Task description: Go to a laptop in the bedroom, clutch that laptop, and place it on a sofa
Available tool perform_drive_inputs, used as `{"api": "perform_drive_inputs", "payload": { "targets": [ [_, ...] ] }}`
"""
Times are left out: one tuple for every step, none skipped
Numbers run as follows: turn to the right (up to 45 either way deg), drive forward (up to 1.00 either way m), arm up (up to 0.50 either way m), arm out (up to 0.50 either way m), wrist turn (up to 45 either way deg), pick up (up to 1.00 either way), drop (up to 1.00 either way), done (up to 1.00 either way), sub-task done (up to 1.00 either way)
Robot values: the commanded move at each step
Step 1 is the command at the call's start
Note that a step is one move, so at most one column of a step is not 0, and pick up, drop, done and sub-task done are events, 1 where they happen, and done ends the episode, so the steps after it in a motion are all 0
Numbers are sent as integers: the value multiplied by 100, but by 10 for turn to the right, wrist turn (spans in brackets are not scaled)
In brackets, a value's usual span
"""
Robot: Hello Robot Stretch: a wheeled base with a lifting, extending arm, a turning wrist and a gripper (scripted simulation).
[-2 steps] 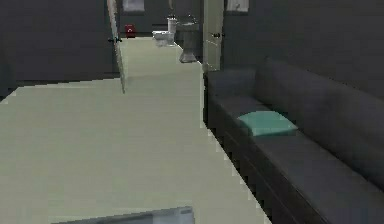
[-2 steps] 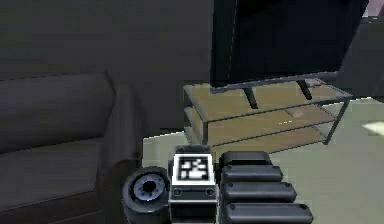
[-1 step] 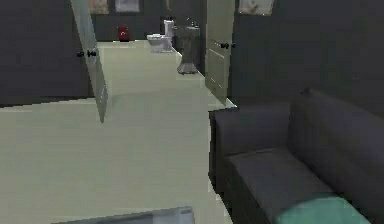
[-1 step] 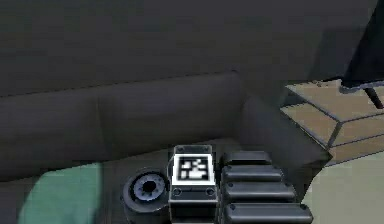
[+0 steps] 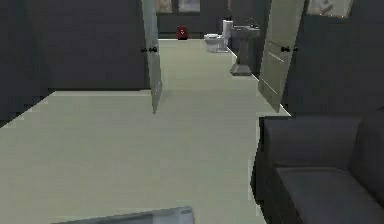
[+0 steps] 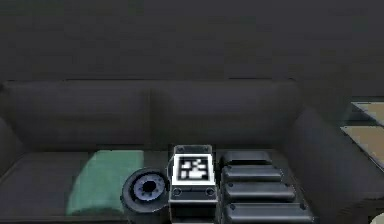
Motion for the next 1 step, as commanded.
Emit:
{"api": "perform_drive_inputs", "payload": {
  "targets": [
    [0,15,0,0,0,0,0,0,0]
  ]
}}
